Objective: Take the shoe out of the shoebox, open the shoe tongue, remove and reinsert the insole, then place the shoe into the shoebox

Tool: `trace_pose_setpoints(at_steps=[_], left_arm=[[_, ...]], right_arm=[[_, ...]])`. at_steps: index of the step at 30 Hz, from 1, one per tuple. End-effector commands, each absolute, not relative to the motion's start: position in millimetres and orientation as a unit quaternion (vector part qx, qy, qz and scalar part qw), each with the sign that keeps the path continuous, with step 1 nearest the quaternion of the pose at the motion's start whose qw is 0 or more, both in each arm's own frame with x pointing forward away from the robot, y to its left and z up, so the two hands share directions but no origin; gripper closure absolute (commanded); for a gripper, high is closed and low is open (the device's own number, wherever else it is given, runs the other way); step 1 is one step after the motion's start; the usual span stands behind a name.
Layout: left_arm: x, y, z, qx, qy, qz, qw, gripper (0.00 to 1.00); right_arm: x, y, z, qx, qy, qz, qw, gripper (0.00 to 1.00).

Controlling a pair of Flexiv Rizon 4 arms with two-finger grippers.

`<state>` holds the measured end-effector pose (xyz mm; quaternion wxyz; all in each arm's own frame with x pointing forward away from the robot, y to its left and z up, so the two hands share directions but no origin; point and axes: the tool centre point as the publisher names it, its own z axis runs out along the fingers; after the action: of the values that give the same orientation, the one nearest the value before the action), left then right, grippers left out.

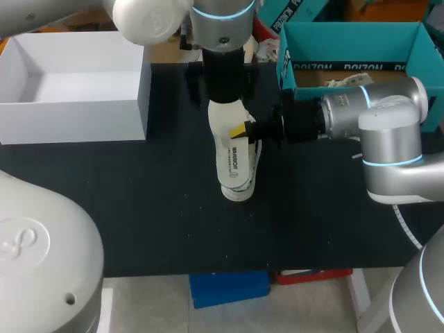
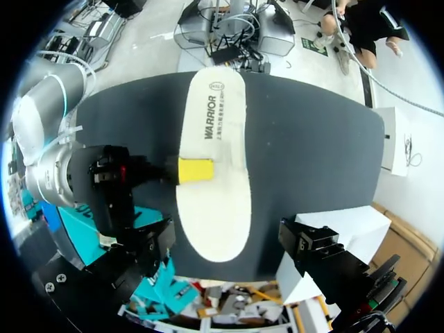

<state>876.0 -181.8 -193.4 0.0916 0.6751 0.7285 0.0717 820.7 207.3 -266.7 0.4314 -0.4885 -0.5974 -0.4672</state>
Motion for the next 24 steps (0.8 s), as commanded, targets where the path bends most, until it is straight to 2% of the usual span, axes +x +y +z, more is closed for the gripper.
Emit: trace_pose_setpoints(at_steps=[1, 13, 24], left_arm=[[898.2, -185.2, -193.5, 0.676, 0.728, 0.069, 0.09, 0.0], [928.2, -181.1, -197.4, 0.66, 0.741, 0.06, 0.105, 0.0], [892.7, -180.0, -191.2, 0.659, 0.742, 0.067, 0.107, 0.0]], right_arm=[[820.6, 208.1, -266.5, -0.49, -0.598, -0.466, 0.431, 1.0], [820.6, 208.1, -266.5, -0.49, -0.598, -0.466, 0.431, 1.0], [820.6, 208.1, -266.5, -0.49, -0.598, -0.466, 0.431, 1.0]])
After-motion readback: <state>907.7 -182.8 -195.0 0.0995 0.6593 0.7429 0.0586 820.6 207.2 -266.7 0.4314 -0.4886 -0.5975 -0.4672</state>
